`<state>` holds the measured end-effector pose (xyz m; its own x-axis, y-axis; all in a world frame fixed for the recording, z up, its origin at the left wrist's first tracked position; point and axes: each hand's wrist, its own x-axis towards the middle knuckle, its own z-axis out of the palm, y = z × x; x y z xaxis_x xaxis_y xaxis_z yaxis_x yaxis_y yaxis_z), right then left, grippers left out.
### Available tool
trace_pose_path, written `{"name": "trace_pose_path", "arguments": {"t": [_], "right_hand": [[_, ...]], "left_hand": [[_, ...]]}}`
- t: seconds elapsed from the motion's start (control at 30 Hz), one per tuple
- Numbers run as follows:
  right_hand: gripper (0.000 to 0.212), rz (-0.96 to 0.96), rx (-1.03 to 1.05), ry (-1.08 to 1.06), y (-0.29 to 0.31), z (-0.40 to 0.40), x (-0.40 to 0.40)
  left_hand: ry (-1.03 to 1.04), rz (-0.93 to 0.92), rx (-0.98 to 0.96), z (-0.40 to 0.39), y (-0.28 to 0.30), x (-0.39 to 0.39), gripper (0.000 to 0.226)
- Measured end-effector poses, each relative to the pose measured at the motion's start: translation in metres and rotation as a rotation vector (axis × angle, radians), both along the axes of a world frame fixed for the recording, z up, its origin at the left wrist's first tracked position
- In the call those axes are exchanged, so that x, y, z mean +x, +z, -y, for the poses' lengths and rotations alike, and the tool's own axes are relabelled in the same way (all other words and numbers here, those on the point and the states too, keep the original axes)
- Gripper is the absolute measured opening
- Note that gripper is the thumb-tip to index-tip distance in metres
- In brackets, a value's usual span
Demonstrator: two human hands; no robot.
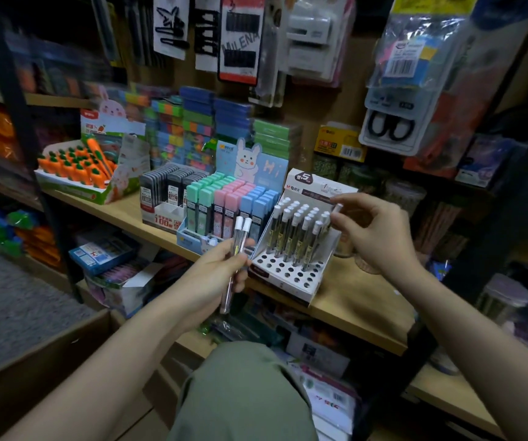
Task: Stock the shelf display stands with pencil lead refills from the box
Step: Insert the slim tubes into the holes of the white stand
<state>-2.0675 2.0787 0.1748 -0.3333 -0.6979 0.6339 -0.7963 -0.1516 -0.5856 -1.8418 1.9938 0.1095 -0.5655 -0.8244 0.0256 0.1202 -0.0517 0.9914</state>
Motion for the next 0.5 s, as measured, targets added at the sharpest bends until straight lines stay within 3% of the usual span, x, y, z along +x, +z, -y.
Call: {"name": "trace_pose_path", "arguments": {"t": [0.27, 0.5], "right_hand": [[0.031, 0.039, 0.013, -0.002, -0.004, 0.011, -0.009], [0.016, -0.047, 0.029, -0.022, -0.001, 0.016, -0.002]], "left_hand": [[0.027, -0.041, -0.003, -0.017, 0.019, -0.026, 0.025], [0.075, -0.097, 0.052, -0.018, 0.03, -0.037, 0.026]]}}
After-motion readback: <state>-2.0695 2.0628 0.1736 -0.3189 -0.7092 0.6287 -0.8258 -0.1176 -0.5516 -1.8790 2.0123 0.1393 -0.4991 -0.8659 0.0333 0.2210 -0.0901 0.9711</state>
